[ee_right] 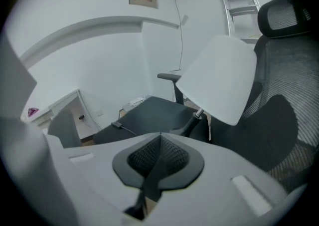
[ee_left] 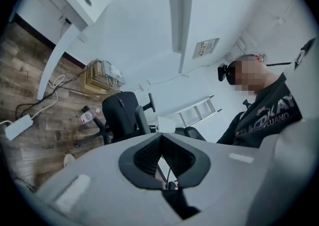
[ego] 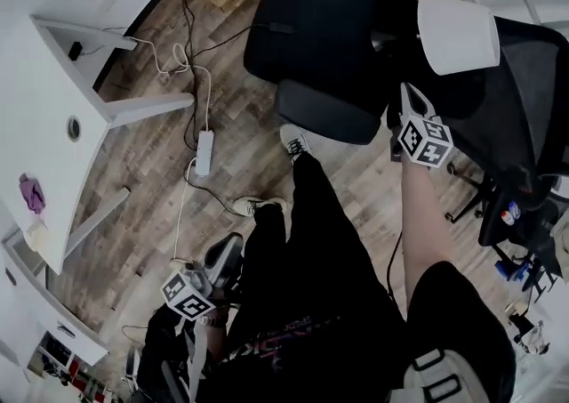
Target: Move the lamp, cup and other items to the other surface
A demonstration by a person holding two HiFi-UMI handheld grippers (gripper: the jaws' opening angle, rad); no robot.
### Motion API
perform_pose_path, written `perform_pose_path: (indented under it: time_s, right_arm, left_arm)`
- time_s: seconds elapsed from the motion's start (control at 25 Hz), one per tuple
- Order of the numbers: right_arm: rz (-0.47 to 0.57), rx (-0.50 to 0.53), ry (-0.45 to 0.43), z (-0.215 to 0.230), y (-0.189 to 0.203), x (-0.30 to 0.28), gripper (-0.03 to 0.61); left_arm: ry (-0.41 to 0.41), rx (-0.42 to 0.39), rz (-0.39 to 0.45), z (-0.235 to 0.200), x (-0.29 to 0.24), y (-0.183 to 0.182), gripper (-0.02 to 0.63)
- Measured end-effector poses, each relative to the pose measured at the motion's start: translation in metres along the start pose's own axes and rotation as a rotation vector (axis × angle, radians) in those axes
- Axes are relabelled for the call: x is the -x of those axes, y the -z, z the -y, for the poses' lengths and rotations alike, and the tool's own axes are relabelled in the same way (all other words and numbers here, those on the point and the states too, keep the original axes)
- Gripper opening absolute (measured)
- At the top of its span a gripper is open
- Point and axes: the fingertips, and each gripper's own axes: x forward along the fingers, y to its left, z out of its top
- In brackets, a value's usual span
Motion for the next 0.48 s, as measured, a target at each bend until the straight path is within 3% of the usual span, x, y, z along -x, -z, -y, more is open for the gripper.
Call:
perform_pose_path:
  time_s: [0.12, 0.32, 0.48]
  right_arm:
    - [0.067, -0.015, -0.065, -0.037, -0.036, 0.031, 0.000]
    - [0.155, 0.093, -0.221, -0.120, -0.097, 0.055, 0.002]
    - [0.198, 0.067, -0.392, -0.190, -0.125, 0.080, 0.002]
  left_arm:
    - [0.011, -0.036, 0.056, 0.010, 0.025, -0.014, -0.005]
    - [0.048, -0.111, 0.154, 0.026, 0.051, -0.041, -0.005]
    - [0.052, -0.150, 0.224, 0.040, 0.073, -0.053, -0.005]
